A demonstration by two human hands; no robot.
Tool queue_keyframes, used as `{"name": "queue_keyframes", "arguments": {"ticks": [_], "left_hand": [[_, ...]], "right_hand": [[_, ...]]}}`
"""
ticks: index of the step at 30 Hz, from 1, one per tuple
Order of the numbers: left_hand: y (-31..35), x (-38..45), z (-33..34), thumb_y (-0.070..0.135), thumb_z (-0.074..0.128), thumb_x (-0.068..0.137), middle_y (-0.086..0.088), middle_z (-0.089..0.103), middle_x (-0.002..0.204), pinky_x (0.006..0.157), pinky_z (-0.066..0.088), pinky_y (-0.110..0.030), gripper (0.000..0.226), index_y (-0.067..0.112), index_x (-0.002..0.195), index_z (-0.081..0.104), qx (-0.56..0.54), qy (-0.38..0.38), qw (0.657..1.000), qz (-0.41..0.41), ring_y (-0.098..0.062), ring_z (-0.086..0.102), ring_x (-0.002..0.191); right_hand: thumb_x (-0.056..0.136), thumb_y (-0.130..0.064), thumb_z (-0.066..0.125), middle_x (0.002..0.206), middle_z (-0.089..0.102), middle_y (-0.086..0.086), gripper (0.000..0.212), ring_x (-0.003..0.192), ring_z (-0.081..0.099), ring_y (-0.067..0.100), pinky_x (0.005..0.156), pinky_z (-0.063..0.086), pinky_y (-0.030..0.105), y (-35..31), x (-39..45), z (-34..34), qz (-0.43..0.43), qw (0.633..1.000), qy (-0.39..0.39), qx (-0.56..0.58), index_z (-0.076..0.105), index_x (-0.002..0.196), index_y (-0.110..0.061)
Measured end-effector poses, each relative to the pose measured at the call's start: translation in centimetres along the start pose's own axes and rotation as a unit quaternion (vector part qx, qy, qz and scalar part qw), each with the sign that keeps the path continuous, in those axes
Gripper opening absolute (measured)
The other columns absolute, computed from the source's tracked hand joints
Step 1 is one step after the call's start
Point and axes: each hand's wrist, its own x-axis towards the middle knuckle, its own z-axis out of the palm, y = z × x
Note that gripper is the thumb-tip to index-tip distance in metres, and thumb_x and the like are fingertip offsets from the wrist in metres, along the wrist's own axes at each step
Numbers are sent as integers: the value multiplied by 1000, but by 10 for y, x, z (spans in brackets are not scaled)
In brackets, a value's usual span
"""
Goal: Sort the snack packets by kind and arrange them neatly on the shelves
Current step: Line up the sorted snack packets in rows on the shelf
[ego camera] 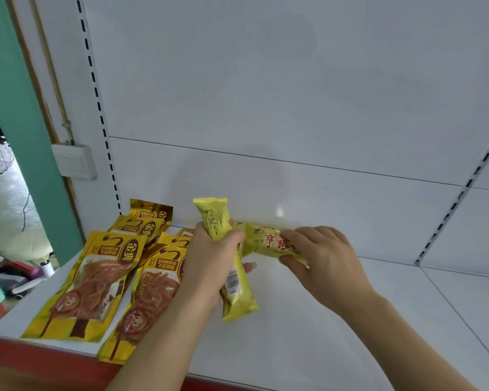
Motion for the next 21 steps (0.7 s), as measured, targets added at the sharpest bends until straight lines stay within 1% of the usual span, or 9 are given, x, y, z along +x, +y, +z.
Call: {"name": "queue_keyframes", "arguments": {"ticks": [2,3,5,7,10,12,16,19,21], "left_hand": [[2,6,-7,7,71,91,-14,61,85,55,59,-36,18,7,105,59,-28,31,999,1,-20,67,63],[2,9,-10,8,70,91,-14,60,82,54,59,-36,23,4,110,58,-45,39,998,-4,-19,66,57],[1,12,-13,11,70,93,-12,60,75,51,57,-35,33,-1,120,55,-73,49,996,-13,-19,64,50],[-2,13,-14,21,71,95,-14,59,75,53,56,-35,40,0,124,53,-89,60,994,-20,-23,63,47],[-4,13,-12,40,64,100,-17,60,79,55,57,-37,42,5,121,53,-106,68,992,-28,-27,62,51],[-3,11,-10,46,58,103,-16,61,79,56,58,-39,46,4,121,54,-120,55,990,-47,-28,62,54],[-5,11,-8,41,59,101,-14,62,83,60,60,-41,45,4,126,57,-164,42,981,-89,-22,66,57],[-9,12,-6,36,61,101,-16,64,87,67,60,-44,47,0,130,55,-167,30,982,-83,-24,67,56],[-9,11,-4,34,61,103,-16,67,89,72,59,-46,41,1,127,56,-165,16,983,-72,-29,70,65]], "right_hand": [[74,-34,84,100,70,-6,41,88,66,28,72,55,41,2,-3,12,21,999,-35,11,70,112,-26],[72,-34,85,101,70,-8,43,90,66,27,69,55,40,1,-4,18,19,999,-47,14,70,112,-27],[72,-36,84,100,69,-8,43,93,65,27,69,55,38,-7,1,28,6,998,-62,20,69,111,-27],[71,-37,83,99,67,-4,40,93,64,29,71,54,39,-14,10,36,-4,998,-57,12,70,107,-27],[66,-42,86,105,64,3,38,103,62,32,78,55,42,-17,19,49,5,997,-72,-42,73,99,-27],[66,-43,87,111,63,6,41,112,60,34,85,54,44,-15,20,55,17,995,-87,-52,73,102,-27],[69,-42,86,112,64,8,43,115,59,37,88,52,46,-11,18,61,43,994,-82,-49,72,105,-25],[72,-42,83,114,63,9,43,116,58,37,89,52,46,-11,18,66,40,995,-76,-44,70,109,-24],[75,-46,80,123,61,10,52,122,55,37,94,52,48,-8,16,61,42,995,-84,-21,66,120,-25]]}}
